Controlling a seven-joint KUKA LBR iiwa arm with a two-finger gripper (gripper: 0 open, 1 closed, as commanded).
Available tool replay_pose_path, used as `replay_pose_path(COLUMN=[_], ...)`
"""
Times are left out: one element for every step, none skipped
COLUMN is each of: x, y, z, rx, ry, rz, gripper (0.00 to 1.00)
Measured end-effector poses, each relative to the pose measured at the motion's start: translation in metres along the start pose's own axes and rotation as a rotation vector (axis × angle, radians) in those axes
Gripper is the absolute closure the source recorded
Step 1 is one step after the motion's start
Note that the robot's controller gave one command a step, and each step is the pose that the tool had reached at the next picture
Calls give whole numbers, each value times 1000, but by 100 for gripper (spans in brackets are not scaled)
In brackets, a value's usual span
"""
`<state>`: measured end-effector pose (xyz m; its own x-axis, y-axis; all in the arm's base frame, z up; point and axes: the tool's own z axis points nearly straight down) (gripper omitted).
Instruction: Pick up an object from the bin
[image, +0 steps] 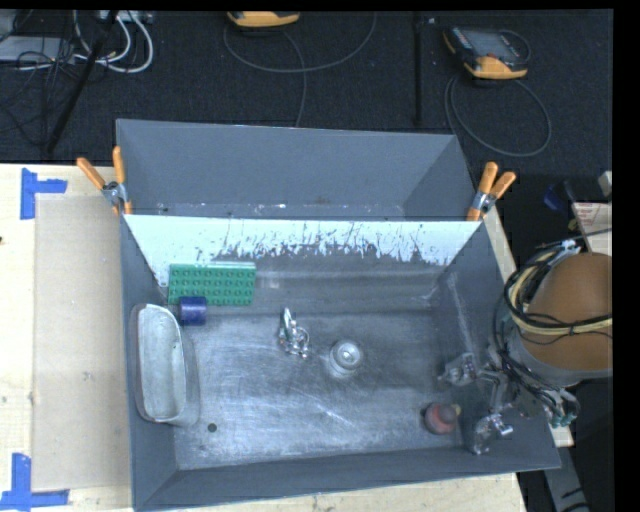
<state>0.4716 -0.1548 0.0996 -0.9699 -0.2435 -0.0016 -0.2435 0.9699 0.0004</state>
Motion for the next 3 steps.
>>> replay_pose_path(x=[-13,-4,0], y=[-2,-3,-1], z=[28,26,27], rx=[1,8,3], ry=[-6,-20,-2], rz=[-50,53,49], gripper=[0,0,100])
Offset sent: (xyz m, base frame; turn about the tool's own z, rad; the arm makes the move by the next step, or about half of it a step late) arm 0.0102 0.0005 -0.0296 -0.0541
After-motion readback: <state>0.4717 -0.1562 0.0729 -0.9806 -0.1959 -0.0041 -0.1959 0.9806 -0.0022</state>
